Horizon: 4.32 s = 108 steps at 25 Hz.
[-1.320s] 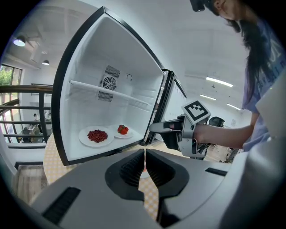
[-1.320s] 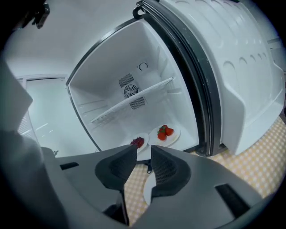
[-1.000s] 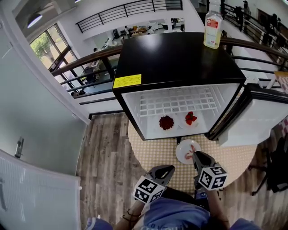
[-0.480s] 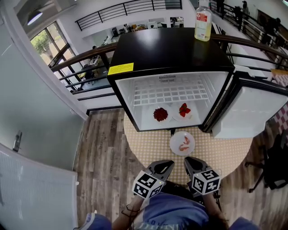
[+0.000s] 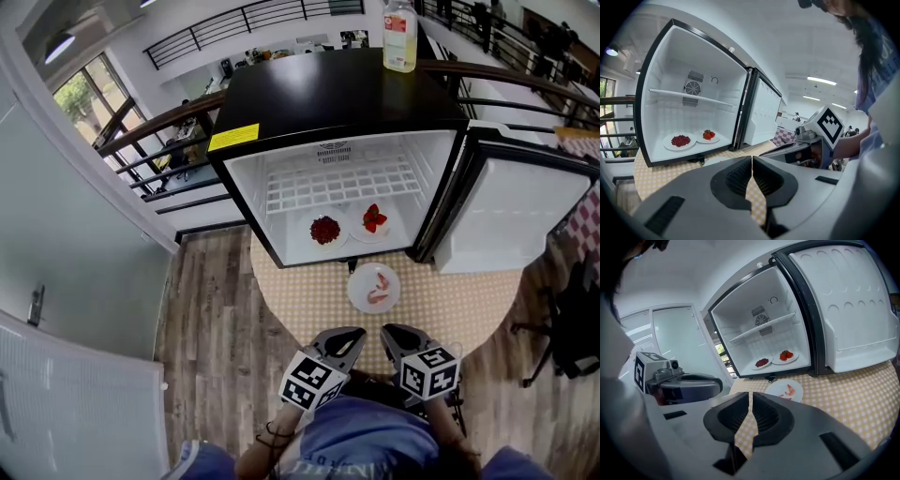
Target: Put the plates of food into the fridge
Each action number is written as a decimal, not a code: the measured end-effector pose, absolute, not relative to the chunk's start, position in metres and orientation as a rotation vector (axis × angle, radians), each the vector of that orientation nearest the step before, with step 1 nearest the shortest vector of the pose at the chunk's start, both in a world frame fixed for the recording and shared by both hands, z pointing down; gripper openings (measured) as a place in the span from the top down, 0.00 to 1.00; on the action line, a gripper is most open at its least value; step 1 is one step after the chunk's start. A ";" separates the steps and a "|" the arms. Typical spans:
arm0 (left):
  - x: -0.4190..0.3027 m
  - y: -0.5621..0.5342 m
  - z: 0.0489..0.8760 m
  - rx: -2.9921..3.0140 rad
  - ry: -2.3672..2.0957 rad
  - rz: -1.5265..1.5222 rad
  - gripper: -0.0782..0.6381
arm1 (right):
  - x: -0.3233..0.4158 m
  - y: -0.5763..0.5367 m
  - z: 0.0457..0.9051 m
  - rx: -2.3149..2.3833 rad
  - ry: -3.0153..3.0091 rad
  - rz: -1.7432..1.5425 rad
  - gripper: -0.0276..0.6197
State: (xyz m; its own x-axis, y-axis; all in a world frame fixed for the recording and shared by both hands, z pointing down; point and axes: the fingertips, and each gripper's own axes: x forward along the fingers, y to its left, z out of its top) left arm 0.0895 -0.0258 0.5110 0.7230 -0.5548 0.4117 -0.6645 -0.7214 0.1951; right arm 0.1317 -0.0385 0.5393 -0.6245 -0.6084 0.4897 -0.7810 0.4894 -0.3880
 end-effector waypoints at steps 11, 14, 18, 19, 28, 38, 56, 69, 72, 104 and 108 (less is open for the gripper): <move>0.088 -0.017 0.515 2.584 -0.935 0.452 0.86 | 0.132 -0.030 0.546 1.182 -2.433 0.895 0.90; 0.086 -0.015 0.519 2.576 -0.924 0.463 0.86 | 0.131 -0.030 0.549 1.197 -2.427 0.943 0.90; 0.081 -0.015 0.520 2.570 -0.926 0.466 0.86 | 0.129 -0.032 0.555 1.204 -2.419 1.000 0.90; 0.080 -0.015 0.520 2.569 -0.927 0.467 0.86 | 0.128 -0.032 0.557 1.203 -2.414 1.021 0.90; 0.066 -0.025 0.521 2.565 -0.936 0.472 0.86 | 0.123 -0.035 0.603 1.224 -2.295 1.442 0.90; 0.056 -0.038 0.522 2.572 -0.905 0.476 0.86 | 0.130 -0.066 0.638 1.316 -2.175 1.613 0.75; 0.030 -0.056 0.525 2.554 -0.900 0.478 0.86 | 0.156 -0.114 0.698 1.668 -1.737 2.190 0.75; 0.026 -0.061 0.528 2.549 -0.892 0.492 0.86 | 0.156 -0.131 0.707 1.709 -1.673 2.302 0.88; 0.025 -0.062 0.528 2.545 -0.899 0.494 0.86 | 0.156 -0.132 0.706 1.697 -1.681 2.388 0.90; 0.056 -0.052 0.522 2.563 -0.923 0.477 0.86 | 0.193 -0.095 0.600 1.534 -2.104 2.310 0.93; 0.060 -0.051 0.519 2.567 -0.930 0.467 0.86 | 0.195 -0.102 0.567 1.514 -2.215 2.305 0.93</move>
